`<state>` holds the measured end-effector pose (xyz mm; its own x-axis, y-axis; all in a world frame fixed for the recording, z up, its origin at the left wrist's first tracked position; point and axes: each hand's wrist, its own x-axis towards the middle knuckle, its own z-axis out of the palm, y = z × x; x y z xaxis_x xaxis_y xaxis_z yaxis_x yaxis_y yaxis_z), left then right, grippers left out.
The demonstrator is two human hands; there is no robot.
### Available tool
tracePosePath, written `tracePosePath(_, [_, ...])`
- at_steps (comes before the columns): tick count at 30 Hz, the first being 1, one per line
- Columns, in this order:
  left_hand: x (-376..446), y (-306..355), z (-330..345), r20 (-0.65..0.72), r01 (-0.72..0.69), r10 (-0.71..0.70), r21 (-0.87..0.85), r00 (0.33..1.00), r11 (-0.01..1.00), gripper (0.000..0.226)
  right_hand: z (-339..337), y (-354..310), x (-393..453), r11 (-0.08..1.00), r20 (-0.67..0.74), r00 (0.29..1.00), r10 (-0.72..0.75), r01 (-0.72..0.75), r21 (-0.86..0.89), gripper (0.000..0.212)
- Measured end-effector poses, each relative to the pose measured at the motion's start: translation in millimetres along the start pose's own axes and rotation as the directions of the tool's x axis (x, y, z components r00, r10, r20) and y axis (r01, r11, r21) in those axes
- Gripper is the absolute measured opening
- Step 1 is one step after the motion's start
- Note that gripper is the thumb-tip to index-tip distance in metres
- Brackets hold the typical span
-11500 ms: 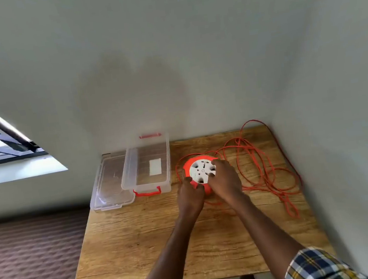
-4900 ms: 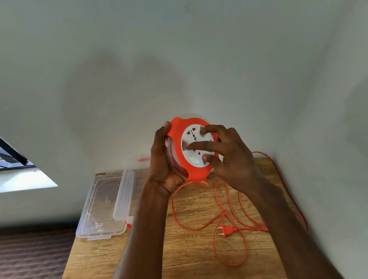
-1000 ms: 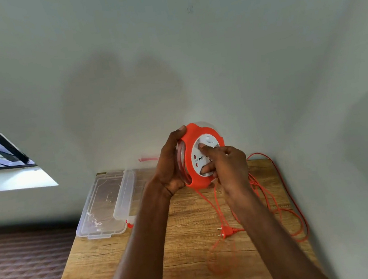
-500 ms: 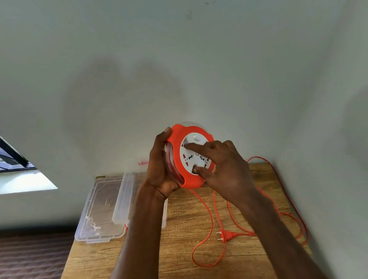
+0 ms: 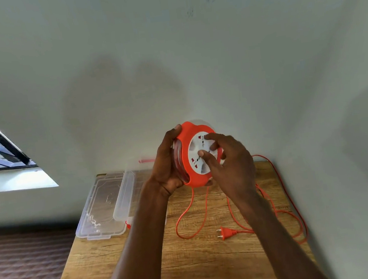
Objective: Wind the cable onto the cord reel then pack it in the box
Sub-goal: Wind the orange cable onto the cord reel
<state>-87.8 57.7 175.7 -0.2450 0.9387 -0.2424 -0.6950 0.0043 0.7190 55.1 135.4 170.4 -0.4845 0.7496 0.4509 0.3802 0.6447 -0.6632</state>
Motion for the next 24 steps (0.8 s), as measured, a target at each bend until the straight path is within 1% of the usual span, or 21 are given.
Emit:
tracePosePath(2, [2,1,-1,-0.008,-0.015,0.015,-0.014,1.0,1.0,0.067,-1,9,4,0.989,0.111,0.984,-0.136,0.142,-0.047,0.042])
tracePosePath(3, [2,1,-2,-0.008,-0.019,0.019,-0.023,1.0,1.0,0.068,-2,13,6,0.984,0.173,0.972,-0.16,0.171,-0.051,0.047])
tracePosePath(5, [3,2,-4,-0.012,-0.022,0.021,-0.031,1.0,0.999,0.072,-3,18,9,0.975,0.256,0.949,-0.184,0.209,-0.073,0.056])
tracePosePath(7, [5,1,-7,-0.031,-0.029,0.029,-0.016,0.999,0.999,0.071,0,17,8,0.96,0.289,0.936,-0.199,0.245,-0.132,0.062])
tracePosePath(8, [5,0,-7,-0.038,-0.032,0.032,-0.008,0.999,0.999,0.069,2,14,8,0.96,0.288,0.94,-0.184,0.235,-0.154,0.063])
tracePosePath(10, [5,-1,-6,-0.034,-0.032,0.032,-0.004,0.999,0.999,0.066,4,9,7,0.967,0.241,0.96,-0.144,0.188,-0.173,0.062])
tracePosePath(12, [4,0,-5,-0.013,-0.036,0.036,0.007,0.999,0.999,0.066,3,4,6,0.983,0.19,0.978,-0.083,0.111,-0.143,0.06])
tracePosePath(13, [4,1,-5,0.004,-0.038,0.038,0.014,0.999,0.999,0.065,3,2,4,0.994,0.174,0.984,-0.031,0.049,-0.1,0.059])
tracePosePath(15, [4,2,-7,0.029,-0.035,0.034,0.029,0.999,0.999,0.066,6,-2,-1,0.992,0.132,0.984,0.116,-0.122,0.043,0.06])
tracePosePath(17, [5,1,-7,0.037,-0.015,0.014,0.034,0.999,0.999,0.07,11,-6,-1,0.925,0.099,0.953,0.287,-0.303,0.23,0.061])
tracePosePath(18, [7,-1,-8,0.032,-0.005,0.004,0.036,0.999,0.999,0.072,13,-8,0,0.881,0.098,0.929,0.358,-0.37,0.296,0.062])
tracePosePath(19, [7,-2,-7,0.029,0.004,-0.005,0.038,1.0,0.999,0.072,14,-9,2,0.857,0.109,0.911,0.397,-0.41,0.311,0.062])
tracePosePath(20, [8,-3,-8,0.026,0.005,-0.006,0.043,1.0,0.999,0.073,12,-9,3,0.87,0.116,0.912,0.394,-0.411,0.272,0.061])
tracePosePath(21, [9,-4,-8,0.026,0.007,-0.008,0.045,1.0,0.999,0.073,11,-9,3,0.909,0.104,0.93,0.353,-0.367,0.2,0.059])
tracePosePath(23, [9,-3,-7,0.018,-0.002,0.001,0.045,1.0,0.999,0.071,6,-7,2,0.974,0.055,0.977,0.206,-0.21,0.083,0.054])
tracePosePath(24, [9,-2,-7,0.016,-0.011,0.01,0.04,1.0,0.999,0.069,4,-4,2,0.99,0.046,0.991,0.122,-0.125,0.069,0.05])
